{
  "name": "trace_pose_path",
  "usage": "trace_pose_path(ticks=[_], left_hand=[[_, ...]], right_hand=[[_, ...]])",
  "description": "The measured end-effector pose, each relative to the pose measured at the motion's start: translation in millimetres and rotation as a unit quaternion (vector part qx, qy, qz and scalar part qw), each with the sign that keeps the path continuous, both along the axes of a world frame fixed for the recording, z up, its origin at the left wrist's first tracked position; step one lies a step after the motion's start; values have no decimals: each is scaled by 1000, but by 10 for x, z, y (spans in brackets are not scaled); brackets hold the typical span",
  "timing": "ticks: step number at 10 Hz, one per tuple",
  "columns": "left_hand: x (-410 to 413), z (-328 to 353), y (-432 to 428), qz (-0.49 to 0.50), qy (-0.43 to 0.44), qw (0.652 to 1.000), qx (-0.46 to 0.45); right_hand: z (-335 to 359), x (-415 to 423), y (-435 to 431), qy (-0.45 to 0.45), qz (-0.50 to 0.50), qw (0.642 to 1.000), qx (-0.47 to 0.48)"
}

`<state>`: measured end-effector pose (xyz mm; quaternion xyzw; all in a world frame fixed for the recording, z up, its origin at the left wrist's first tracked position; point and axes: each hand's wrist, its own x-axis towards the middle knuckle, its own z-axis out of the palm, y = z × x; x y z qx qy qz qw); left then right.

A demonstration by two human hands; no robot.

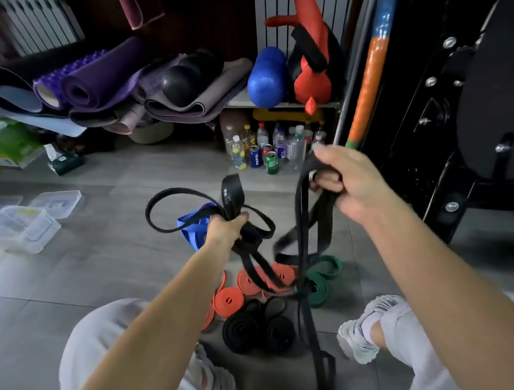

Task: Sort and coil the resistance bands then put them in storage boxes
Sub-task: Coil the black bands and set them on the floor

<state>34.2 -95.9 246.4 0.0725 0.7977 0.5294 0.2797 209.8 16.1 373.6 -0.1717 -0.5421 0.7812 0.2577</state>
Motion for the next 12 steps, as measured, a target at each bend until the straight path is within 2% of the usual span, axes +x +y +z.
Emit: trace_pose_path(ticks=[1,2,3,4,5,6,7,8,9,10,11,12], left_hand=[[16,-252,-177,10,-23,999,-23],[87,-410,-313,48,-99,994,23],[189,-475,-399,42,-162,985,40],[328,-518,-453,0,-159,987,11],[476,-620,-473,-12,-124,992,-19],[501,-678,-493,51,-220,972,66],[365,-714,-487,47,-339,928,145],[200,-782,-600,91,-304,945,82],[91,-842,-756,130,-304,940,85],[9,-933,-812,92,-297,948,76],[3,-1094,-836,84,-273,957,58],[55,-1341,-920,105,-236,965,32]], right_hand=[[320,-56,-24,44,-4,999,30],[516,-112,-61,63,2,997,46],[643,-158,-79,67,-9,996,57],[845,-180,-51,110,-33,993,20],[1124,-220,-17,172,-46,984,21],[1347,-284,-13,208,-28,977,44],[1444,-366,-63,201,-29,976,73],[1500,-427,-40,242,-57,968,22],[1531,-503,15,284,-56,956,-46],[1485,-624,2,250,-80,964,-31],[1457,-640,68,266,-76,960,-50],[1387,-659,112,224,-76,971,-48]])
